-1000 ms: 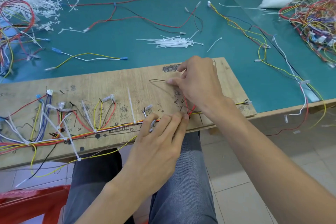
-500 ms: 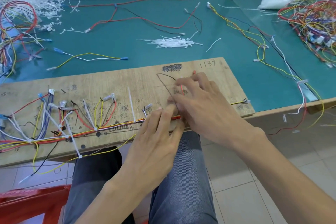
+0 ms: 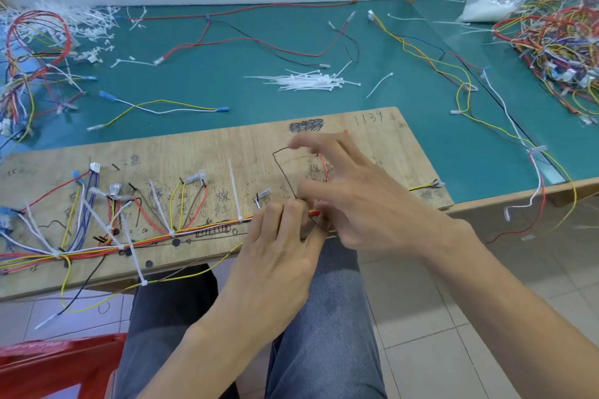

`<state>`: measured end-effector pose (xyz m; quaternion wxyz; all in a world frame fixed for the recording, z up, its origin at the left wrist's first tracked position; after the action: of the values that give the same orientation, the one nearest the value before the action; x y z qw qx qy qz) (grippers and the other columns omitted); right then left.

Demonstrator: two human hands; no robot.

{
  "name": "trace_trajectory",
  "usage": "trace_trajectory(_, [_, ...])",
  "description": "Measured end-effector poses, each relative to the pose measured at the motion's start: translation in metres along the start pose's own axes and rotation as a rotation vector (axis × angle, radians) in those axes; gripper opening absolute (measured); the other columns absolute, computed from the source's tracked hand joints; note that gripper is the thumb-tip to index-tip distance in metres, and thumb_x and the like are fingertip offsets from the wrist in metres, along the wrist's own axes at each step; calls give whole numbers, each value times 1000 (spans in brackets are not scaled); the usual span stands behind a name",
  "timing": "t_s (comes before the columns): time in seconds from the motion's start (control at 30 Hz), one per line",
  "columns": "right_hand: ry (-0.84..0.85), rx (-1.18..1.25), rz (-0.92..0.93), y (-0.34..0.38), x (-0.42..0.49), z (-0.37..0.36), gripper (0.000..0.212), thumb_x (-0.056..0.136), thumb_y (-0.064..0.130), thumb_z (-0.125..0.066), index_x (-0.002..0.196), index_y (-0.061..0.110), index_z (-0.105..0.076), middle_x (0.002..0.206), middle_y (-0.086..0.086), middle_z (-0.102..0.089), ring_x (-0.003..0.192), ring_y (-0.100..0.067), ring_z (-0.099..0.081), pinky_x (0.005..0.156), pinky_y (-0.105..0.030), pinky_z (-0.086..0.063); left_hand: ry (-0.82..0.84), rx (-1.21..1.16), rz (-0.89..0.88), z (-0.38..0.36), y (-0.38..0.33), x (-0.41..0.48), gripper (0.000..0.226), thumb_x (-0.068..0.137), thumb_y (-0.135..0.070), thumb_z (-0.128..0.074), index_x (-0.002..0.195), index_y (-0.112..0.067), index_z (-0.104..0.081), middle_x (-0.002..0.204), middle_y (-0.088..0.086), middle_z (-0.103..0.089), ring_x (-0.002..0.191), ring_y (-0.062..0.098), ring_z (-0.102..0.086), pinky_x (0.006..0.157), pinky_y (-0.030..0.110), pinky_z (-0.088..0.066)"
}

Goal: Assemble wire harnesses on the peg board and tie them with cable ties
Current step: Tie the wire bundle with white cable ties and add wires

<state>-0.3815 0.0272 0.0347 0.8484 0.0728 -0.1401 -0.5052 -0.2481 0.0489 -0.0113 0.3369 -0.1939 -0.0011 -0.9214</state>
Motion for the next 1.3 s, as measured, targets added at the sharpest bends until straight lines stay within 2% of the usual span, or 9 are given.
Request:
trace_trajectory(0.1, [114, 51, 81, 3, 14, 1, 24, 73, -1, -58, 89, 17, -64, 157, -4, -47, 133, -31, -46, 110, -36, -37, 7, -7, -4, -1, 1, -1, 38, 67, 1, -66, 103, -9, -63, 109, 12, -42, 96, 32, -41, 83, 40, -36])
trace_trajectory(0.2, [172, 160, 111, 6, 20, -8, 30, 71, -6, -57, 97, 2, -68, 118, -11, -67, 116, -32, -57, 100, -44, -45, 8, -6, -7, 0, 3, -2, 31, 71, -1, -61, 101, -8, -65, 109, 12, -42, 97, 33, -42, 85, 41, -38])
trace_trajectory(0.33, [78, 289, -13, -7, 6, -4, 31, 80, -11, -63, 103, 8, -70, 99, -5, -67, 97, -23, -61, 83, -42, -50, 29, 44, 3, 0, 2, -1, 38, 74, -2, -52, 108, -8, -65, 110, 13, -43, 98, 33, -43, 87, 42, -37])
trace_trajectory(0.47, [-47, 354, -36, -15, -7, 2, 34, 81, -17, -70, 101, 9, -77, 91, 0, -70, 86, -14, -66, 79, -31, -54, 63, 95, -25, -1, 2, -3, 67, 76, -6, -35, 139, -7, -58, 115, 16, -45, 102, 36, -44, 92, 45, -38])
trace_trajectory(0.57, [-272, 426, -68, -19, -24, 6, 35, 78, -25, -68, 94, 4, -80, 90, -4, -73, 82, -15, -71, 74, -32, -58, 103, 114, -33, -2, 4, -2, 75, 76, -6, -49, 150, -8, -51, 126, 17, -48, 110, 37, -47, 96, 47, -40])
trace_trajectory(0.7, [-500, 466, -126, -11, -44, -5, 13, 90, -9, -76, 96, 1, -82, 92, -5, -76, 84, -18, -73, 82, -40, -59, 136, 96, -38, 0, 3, 0, 62, 77, -5, -45, 138, -5, -59, 124, 18, -49, 110, 37, -46, 95, 44, -38])
trace_trajectory(1.03, [-735, 469, -279, 6, -69, -35, 12, 91, -8, -76, 98, 1, -81, 104, -3, -78, 102, -12, -74, 96, -25, -54, 113, -63, -56, 15, 5, 5, 29, 83, 0, -59, 110, -5, -69, 114, 10, -62, 108, 33, -59, 100, 45, -51])
trace_trajectory(1.2, [-753, 487, -318, 8, -84, -47, 12, 92, -3, -77, 101, 4, -78, 106, -3, -75, 102, -26, -73, 88, -41, -56, 90, -95, -39, 19, 10, 2, 48, 87, -5, -54, 134, -8, -63, 135, 6, -61, 117, 30, -61, 100, 42, -51])
trace_trajectory(1.3, [-781, 510, -414, 5, -93, -48, 6, 94, 6, -78, 98, 9, -77, 99, -4, -68, 97, -24, -68, 82, -37, -54, 131, -10, -109, 11, 6, 5, 58, 89, -8, -52, 146, -10, -58, 153, 1, -55, 116, 30, -57, 100, 45, -49])
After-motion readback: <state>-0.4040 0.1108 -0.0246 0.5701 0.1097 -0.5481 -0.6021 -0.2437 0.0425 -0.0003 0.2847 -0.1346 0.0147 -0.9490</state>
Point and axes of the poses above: each hand's wrist, its own x-axis towards the middle knuckle, its own z-axis out of the back of the hand, y = z × x, the point moved 5 cm from there along x, towards the middle knuckle
